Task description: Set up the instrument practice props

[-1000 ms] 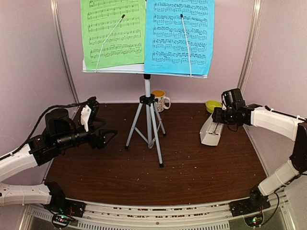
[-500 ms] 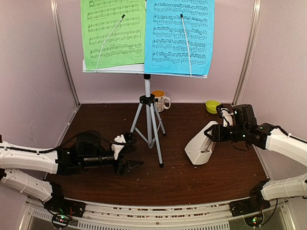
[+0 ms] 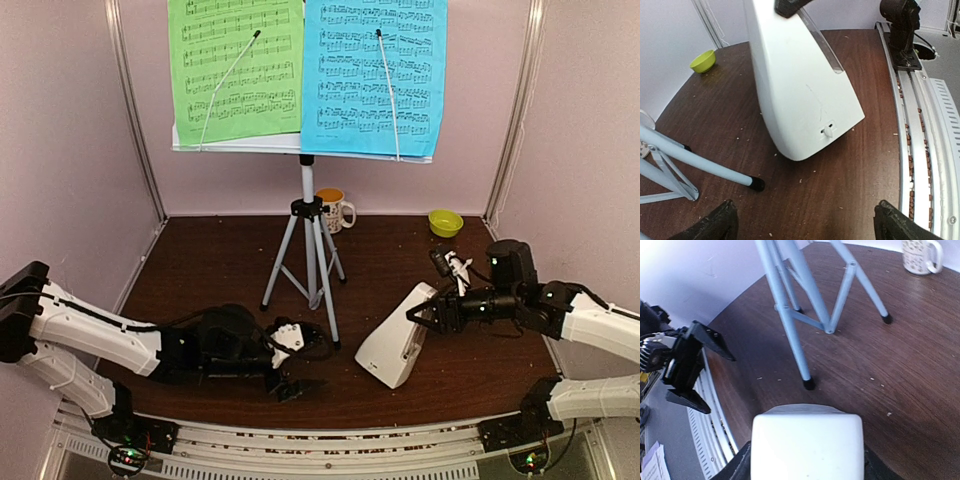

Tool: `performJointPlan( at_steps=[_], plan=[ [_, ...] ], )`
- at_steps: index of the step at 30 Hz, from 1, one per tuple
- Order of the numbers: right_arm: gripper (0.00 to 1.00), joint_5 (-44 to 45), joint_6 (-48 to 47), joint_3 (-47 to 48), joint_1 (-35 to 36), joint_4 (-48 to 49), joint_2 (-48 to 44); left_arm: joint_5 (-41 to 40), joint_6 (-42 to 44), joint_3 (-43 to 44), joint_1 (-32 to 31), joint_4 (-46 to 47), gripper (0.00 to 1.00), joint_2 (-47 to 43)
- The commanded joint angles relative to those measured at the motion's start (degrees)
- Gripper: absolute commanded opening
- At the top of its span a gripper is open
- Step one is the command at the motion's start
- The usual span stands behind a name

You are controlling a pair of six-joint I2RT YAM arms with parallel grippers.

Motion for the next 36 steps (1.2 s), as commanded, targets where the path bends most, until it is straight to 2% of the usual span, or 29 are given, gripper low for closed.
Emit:
performJointPlan(
  at_steps=[1, 11, 17, 21, 27, 36],
  plan=[
    [0.22, -8.6, -3.4, 0.8, 3.7, 11.1, -2.8, -3.4, 3.6, 2.1, -3.3, 3.7, 0.98, 1.9],
    [0.17, -11.6, -7.4, 1.4, 7.9, 16.2, -3.8, -7.4, 4.9, 0.9, -6.1, 4.1, 0.98, 0.5],
    [0.14, -1.3, -3.5, 3.0, 9.7, 17.1, -0.5, -15.6, -1.9, 0.2, -6.1, 8.6, 0.98, 3.1],
    [0.13, 4.8, -1.0, 4.3, 11.6, 17.2, 3.3, -16.7, -4.7, -0.3, -5.8, 13.4, 0.98, 7.9],
    [0.13, 9.2, 0.3, 4.0, 14.5, 18.8, 3.9, -11.8, -7.7, 0.5, -4.2, 16.8, 0.98, 10.8],
    [0.13, 13.0, 0.8, 3.5, 15.6, 18.2, 2.6, -5.7, -8.0, 2.7, -2.6, 16.1, 0.92, 14.5]
  ],
)
